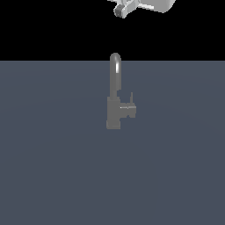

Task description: Turn on the faucet by rotating a designated handle.

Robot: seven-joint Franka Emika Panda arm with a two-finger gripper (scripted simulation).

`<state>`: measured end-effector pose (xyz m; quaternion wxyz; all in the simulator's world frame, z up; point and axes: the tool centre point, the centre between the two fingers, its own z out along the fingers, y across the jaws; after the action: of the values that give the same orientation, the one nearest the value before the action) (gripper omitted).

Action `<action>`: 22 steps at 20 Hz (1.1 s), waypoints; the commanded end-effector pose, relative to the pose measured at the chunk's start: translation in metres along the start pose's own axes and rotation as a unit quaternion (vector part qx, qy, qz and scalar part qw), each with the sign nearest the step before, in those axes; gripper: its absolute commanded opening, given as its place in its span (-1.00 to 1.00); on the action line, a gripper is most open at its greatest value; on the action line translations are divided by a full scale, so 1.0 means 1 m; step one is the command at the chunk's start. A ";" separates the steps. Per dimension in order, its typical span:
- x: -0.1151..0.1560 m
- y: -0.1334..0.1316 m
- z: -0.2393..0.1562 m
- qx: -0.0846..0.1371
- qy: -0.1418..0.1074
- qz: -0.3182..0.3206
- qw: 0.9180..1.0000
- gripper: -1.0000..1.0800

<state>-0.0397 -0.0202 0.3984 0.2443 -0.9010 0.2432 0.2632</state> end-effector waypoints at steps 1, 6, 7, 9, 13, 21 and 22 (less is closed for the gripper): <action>0.016 -0.001 0.000 0.018 -0.019 0.018 1.000 -1.00; 0.050 -0.001 0.002 0.055 -0.057 0.054 0.995 -1.00; 0.057 0.000 0.003 0.063 -0.064 0.061 0.994 -1.00; 0.070 0.001 0.005 0.078 -0.080 0.076 0.991 -1.00; 0.098 0.004 0.010 0.110 -0.113 0.107 0.982 -1.00; 0.156 0.015 0.029 0.178 -0.182 0.173 0.951 -1.00; 0.164 0.017 0.032 0.187 -0.191 0.182 0.946 -1.00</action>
<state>0.0559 -0.0622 0.2834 0.3880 -0.7293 0.3870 0.4096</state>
